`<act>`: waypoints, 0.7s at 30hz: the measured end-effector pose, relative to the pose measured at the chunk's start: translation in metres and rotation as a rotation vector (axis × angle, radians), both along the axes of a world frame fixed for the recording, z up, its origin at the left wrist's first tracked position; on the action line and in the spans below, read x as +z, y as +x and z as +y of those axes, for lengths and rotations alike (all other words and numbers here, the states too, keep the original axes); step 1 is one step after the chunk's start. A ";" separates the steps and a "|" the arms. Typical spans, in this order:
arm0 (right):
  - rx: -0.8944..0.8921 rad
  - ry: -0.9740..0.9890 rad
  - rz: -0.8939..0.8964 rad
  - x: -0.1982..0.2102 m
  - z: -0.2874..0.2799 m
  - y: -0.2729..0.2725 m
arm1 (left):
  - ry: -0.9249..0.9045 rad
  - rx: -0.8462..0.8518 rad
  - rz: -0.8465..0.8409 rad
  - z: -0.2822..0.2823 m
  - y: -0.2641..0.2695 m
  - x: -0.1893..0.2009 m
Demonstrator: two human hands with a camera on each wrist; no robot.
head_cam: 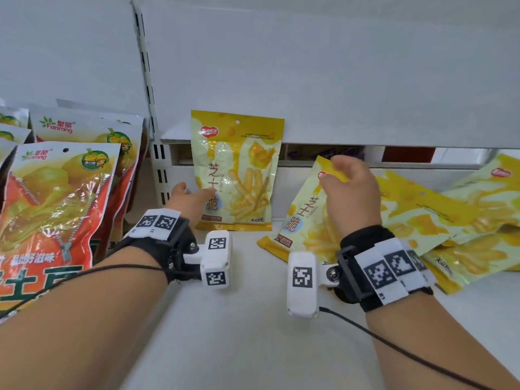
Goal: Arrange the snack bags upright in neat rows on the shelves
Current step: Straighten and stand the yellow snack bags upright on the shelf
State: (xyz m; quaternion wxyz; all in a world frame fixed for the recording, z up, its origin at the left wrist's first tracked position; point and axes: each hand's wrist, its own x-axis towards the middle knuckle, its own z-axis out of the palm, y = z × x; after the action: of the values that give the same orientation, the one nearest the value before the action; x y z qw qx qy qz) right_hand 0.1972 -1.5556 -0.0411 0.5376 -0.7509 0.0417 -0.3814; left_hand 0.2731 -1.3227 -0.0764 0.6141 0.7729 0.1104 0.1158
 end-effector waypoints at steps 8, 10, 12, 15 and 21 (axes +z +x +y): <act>0.249 -0.062 0.179 -0.020 0.012 0.011 | -0.068 -0.087 -0.113 0.000 -0.011 -0.012; 0.269 -0.034 0.179 -0.021 0.012 0.011 | -0.106 -0.092 -0.149 0.004 -0.017 -0.009; 0.291 -0.014 0.173 -0.021 0.014 0.011 | -0.169 -0.082 -0.201 0.008 -0.025 -0.005; 0.327 0.006 0.161 -0.020 0.019 0.009 | -0.242 -0.105 -0.309 0.014 -0.038 0.002; 0.426 0.183 0.082 -0.013 0.027 -0.002 | -0.460 -0.304 -0.331 0.018 -0.064 0.011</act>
State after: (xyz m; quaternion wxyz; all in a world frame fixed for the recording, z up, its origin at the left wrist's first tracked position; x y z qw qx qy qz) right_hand 0.1952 -1.5289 -0.0537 0.6697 -0.7057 -0.0616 -0.2230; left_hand 0.2093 -1.3052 -0.0650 0.7926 0.5920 -0.0845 0.1190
